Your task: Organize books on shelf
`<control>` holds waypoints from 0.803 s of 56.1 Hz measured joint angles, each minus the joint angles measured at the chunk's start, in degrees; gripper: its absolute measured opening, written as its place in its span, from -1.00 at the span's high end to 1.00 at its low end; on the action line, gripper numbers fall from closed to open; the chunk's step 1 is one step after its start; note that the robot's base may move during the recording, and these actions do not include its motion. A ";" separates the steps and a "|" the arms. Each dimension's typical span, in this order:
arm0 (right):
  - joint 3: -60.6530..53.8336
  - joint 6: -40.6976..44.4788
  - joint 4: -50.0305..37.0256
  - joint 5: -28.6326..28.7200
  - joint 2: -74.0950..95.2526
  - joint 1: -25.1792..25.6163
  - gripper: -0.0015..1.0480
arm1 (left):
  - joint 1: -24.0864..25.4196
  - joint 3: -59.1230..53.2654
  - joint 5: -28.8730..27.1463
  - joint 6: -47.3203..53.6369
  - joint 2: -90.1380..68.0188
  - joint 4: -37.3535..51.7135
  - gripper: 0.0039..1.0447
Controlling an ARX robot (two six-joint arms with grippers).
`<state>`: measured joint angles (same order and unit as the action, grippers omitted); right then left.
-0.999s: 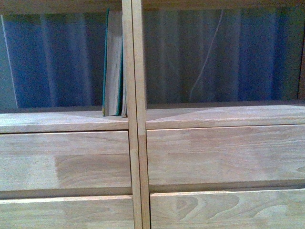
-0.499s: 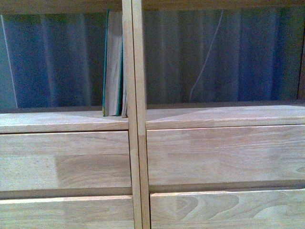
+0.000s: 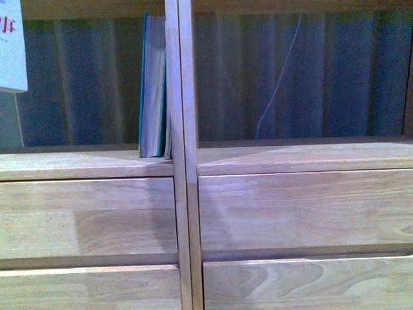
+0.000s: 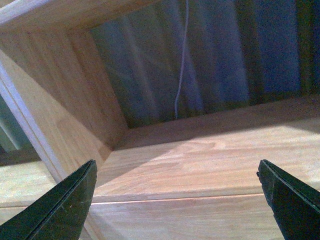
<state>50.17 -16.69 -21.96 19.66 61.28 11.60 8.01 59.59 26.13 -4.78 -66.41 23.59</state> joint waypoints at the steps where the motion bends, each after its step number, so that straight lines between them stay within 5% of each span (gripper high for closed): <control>1: 0.33 2.40 2.69 -2.56 -0.55 -0.44 -0.80 | 0.15 0.79 -0.55 1.22 -1.20 0.00 0.88; 7: -3.67 10.51 9.60 -9.94 -4.37 -2.14 -0.48 | 0.35 4.44 -2.32 3.96 -5.97 -0.02 0.88; 30: -29.88 16.13 -0.50 -15.15 -18.21 -6.88 0.92 | -5.90 23.80 -11.54 14.49 -27.23 -0.04 0.88; 45: -38.18 16.35 -1.92 -19.45 -24.74 -11.37 0.95 | -9.31 32.44 -15.56 19.52 -38.56 0.90 0.88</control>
<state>11.99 -0.34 -23.88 0.21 36.53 0.23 -1.30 92.03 10.57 14.74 -104.97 24.49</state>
